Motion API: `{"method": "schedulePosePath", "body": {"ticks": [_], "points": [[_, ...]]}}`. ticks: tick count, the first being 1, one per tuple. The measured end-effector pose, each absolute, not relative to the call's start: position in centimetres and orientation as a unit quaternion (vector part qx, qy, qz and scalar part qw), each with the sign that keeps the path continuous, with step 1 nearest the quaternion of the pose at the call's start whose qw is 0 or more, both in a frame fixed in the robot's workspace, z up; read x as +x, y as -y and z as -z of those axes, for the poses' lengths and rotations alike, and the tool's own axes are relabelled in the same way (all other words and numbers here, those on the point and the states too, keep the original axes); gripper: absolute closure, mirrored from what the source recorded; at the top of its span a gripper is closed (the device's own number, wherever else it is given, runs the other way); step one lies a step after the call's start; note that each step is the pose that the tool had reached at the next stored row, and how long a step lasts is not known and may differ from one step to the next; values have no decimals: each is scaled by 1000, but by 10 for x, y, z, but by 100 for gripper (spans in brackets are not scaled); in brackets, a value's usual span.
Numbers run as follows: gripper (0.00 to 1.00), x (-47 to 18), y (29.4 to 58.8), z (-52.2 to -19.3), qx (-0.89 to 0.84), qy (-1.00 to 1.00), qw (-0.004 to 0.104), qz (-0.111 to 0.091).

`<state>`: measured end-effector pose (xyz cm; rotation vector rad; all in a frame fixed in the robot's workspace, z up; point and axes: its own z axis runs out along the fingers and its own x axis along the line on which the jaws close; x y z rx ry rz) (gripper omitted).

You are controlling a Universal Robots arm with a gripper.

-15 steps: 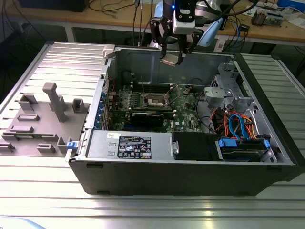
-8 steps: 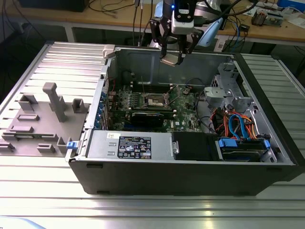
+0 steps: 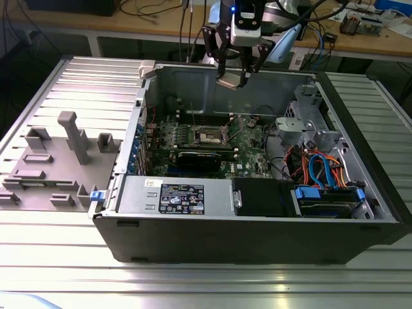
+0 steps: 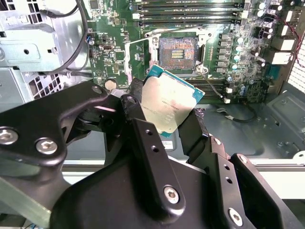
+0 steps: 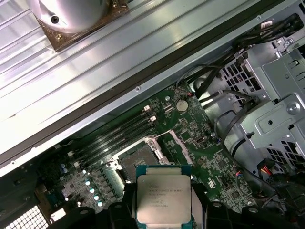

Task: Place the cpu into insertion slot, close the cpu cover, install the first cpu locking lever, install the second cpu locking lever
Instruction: 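Place the cpu into insertion slot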

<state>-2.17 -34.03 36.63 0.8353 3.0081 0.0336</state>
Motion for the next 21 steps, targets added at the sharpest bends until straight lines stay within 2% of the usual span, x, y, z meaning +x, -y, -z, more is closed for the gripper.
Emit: {"method": "schedulePosePath", "body": {"ticks": [21], "points": [[46,-22,340,-366,297,-955,10,-10]]}}
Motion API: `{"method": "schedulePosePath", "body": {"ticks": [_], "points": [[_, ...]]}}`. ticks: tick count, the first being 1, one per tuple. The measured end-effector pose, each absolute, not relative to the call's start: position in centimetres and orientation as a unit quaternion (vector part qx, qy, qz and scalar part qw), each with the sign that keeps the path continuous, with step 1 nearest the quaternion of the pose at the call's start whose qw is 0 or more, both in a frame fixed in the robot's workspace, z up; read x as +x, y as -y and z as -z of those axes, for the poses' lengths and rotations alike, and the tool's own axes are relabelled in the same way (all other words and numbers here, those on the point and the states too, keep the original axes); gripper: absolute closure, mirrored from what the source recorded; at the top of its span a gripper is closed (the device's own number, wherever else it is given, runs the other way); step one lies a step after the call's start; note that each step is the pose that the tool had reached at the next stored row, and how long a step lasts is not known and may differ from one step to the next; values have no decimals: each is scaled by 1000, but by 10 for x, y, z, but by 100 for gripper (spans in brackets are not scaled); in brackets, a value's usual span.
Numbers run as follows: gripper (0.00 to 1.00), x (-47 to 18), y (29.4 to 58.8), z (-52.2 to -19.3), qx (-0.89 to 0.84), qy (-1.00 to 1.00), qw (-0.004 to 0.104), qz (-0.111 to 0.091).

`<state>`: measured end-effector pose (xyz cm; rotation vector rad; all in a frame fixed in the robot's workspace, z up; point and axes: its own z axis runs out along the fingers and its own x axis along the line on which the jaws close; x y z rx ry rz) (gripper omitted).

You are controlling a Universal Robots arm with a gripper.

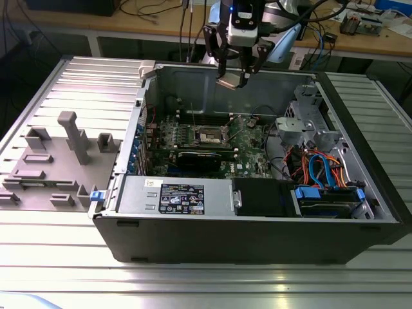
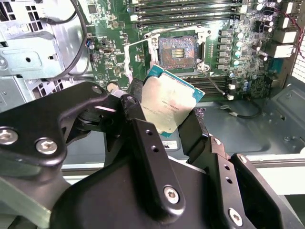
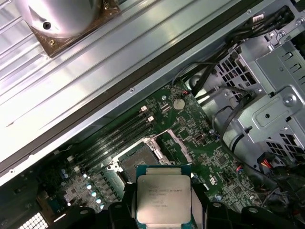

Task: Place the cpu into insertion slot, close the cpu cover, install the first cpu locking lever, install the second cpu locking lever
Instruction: 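Place the cpu into insertion slot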

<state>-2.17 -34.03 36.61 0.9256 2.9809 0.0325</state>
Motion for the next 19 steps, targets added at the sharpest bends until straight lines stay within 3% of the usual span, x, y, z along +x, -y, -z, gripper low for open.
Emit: {"method": "schedulePosePath", "body": {"ticks": [19], "points": [[46,-22,340,-365,344,-939,11,-10]]}}
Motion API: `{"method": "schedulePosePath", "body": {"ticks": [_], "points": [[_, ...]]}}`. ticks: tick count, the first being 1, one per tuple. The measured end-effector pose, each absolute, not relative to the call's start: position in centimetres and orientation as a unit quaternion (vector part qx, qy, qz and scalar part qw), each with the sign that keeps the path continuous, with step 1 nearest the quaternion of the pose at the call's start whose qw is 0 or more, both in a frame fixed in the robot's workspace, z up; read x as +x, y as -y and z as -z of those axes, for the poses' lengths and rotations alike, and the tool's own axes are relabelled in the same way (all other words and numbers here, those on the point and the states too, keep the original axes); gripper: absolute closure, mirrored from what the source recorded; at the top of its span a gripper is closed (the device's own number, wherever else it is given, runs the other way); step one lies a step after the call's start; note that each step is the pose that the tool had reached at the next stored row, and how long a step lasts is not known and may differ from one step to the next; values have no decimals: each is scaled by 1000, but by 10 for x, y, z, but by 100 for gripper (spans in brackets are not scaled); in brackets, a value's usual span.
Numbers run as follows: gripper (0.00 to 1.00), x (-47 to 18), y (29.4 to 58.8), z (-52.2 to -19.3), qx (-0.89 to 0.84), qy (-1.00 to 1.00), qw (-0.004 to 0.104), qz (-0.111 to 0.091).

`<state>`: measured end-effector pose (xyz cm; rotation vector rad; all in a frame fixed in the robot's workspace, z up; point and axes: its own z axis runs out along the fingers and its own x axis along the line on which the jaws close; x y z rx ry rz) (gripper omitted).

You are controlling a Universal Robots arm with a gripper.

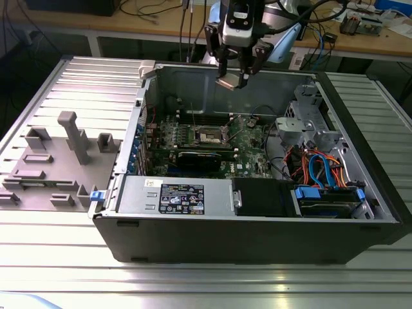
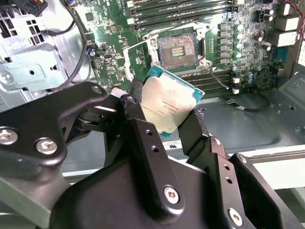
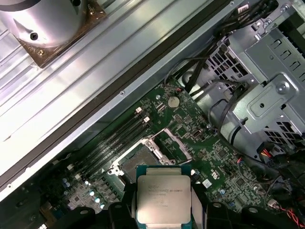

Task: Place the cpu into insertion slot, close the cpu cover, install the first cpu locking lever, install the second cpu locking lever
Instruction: 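Place the cpu into insertion slot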

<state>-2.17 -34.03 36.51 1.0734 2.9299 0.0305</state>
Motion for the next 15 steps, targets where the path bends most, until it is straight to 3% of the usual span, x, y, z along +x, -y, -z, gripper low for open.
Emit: {"method": "schedulePosePath", "body": {"ticks": [15], "points": [[46,-22,340,-363,357,-934,11,-10]]}}
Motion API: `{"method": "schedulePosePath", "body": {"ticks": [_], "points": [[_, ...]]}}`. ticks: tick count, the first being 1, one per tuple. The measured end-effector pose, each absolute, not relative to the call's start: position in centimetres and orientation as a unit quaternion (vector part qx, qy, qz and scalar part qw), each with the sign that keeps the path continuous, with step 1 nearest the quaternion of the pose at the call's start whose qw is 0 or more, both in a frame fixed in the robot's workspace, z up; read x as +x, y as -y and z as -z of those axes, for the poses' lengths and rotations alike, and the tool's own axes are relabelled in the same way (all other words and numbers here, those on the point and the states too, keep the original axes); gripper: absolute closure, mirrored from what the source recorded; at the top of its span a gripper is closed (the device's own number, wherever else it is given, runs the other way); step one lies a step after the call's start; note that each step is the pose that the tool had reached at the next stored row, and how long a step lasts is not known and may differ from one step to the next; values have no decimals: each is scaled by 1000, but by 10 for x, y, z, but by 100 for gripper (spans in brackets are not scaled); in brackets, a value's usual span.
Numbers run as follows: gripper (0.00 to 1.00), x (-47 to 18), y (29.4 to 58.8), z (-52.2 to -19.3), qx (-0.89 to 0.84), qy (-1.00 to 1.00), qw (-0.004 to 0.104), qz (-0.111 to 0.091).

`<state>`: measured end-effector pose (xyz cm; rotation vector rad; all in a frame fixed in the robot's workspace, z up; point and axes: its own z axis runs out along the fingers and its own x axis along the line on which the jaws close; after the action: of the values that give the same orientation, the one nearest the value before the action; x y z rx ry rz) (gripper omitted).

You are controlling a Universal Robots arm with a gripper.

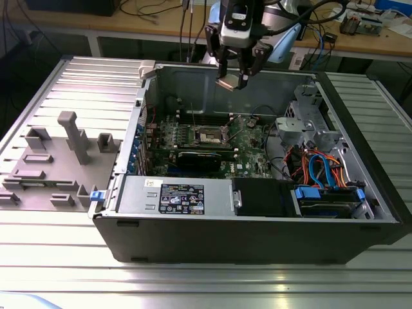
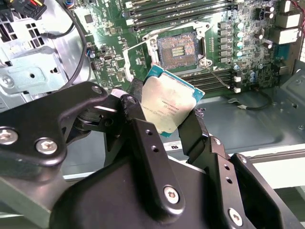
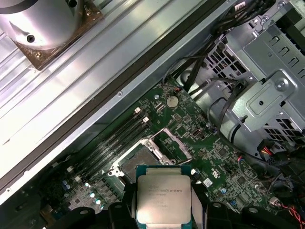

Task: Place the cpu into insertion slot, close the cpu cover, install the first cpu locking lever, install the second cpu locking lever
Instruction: 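Place the cpu into insertion slot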

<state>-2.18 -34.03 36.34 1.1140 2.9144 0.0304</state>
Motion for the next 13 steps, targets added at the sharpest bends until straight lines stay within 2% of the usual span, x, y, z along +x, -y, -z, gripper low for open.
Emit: {"method": "schedulePosePath", "body": {"ticks": [13], "points": [[46,-22,340,-363,374,-927,11,-9]]}}
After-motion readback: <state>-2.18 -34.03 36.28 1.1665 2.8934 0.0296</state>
